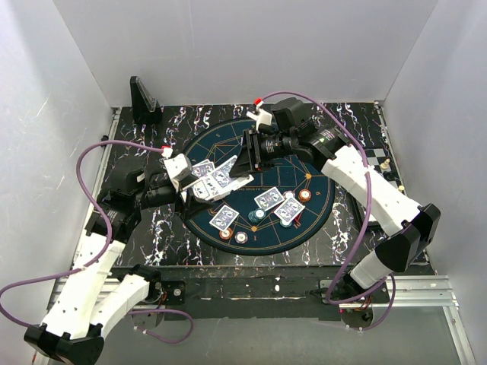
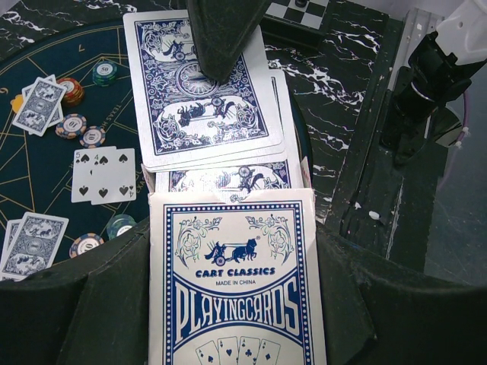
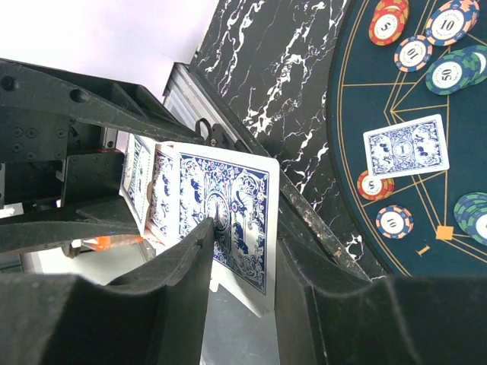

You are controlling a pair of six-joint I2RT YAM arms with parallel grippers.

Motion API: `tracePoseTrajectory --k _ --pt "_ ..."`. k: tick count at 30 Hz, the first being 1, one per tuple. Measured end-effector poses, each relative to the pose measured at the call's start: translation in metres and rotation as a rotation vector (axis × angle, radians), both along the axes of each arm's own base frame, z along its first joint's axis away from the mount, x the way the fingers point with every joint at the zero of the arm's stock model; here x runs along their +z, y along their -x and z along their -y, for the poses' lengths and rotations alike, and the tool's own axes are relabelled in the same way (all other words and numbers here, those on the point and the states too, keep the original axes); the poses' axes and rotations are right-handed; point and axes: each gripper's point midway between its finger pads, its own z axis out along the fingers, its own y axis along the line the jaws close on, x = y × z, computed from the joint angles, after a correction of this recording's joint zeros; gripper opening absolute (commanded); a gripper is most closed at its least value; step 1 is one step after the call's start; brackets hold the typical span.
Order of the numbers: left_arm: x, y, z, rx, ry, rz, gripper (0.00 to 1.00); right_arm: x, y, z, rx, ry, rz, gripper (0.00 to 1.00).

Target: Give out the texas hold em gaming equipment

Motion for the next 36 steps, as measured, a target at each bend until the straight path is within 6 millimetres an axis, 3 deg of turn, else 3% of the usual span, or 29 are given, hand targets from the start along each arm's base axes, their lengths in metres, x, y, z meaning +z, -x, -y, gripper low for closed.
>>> tracePoseTrajectory --k 14,20,30,34,36 --pt "0.002 0.001 0.001 -0.003 0.007 0.0 0.0 0.003 0.006 0.001 0.025 0.025 0.035 0.51" --pt "0.002 0.001 0.001 -0.003 0.008 0.003 0.0 0.011 0.002 0.005 0.007 0.045 0.085 0.46" --pt "0.002 0.001 0.001 -0.004 0.008 0.004 0.0 0.007 -0.002 0.014 -0.019 0.116 0.133 0.38" --pt "0.003 0.001 0.0 -0.004 0.009 0.005 0.0 0.011 -0.003 0.014 -0.023 0.113 0.149 0.54" --pt "0.003 0.002 0.0 -0.004 0.009 0.006 0.0 0.012 -0.001 0.013 -0.018 0.109 0.143 0.56"
